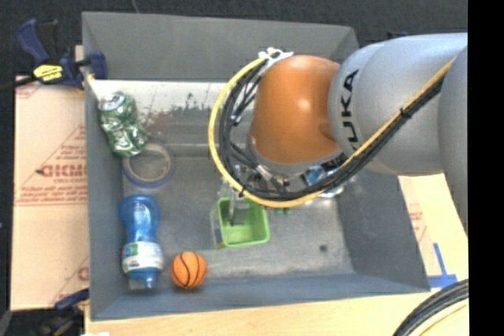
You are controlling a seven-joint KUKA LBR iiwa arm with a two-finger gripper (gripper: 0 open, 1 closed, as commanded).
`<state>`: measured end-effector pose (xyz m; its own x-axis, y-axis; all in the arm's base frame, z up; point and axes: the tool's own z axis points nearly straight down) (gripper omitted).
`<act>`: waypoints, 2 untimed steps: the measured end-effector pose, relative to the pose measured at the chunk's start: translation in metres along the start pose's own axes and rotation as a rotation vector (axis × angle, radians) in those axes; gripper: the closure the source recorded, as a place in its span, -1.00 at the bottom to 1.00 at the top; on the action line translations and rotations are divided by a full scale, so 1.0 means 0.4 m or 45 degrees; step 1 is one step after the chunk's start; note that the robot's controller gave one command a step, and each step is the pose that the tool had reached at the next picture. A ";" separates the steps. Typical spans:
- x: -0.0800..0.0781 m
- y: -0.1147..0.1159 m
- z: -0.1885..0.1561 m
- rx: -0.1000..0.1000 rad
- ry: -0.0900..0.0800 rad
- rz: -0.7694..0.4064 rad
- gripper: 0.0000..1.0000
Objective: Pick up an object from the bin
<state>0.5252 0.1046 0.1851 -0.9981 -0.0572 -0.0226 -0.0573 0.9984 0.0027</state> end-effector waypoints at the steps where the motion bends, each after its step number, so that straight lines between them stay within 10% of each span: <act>1: -0.019 0.011 -0.094 0.001 0.001 -0.011 1.00; 2: -0.002 0.015 -0.070 0.001 -0.004 -0.502 1.00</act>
Offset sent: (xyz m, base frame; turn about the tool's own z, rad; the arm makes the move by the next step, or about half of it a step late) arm -0.0062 0.0063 0.0002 -0.5962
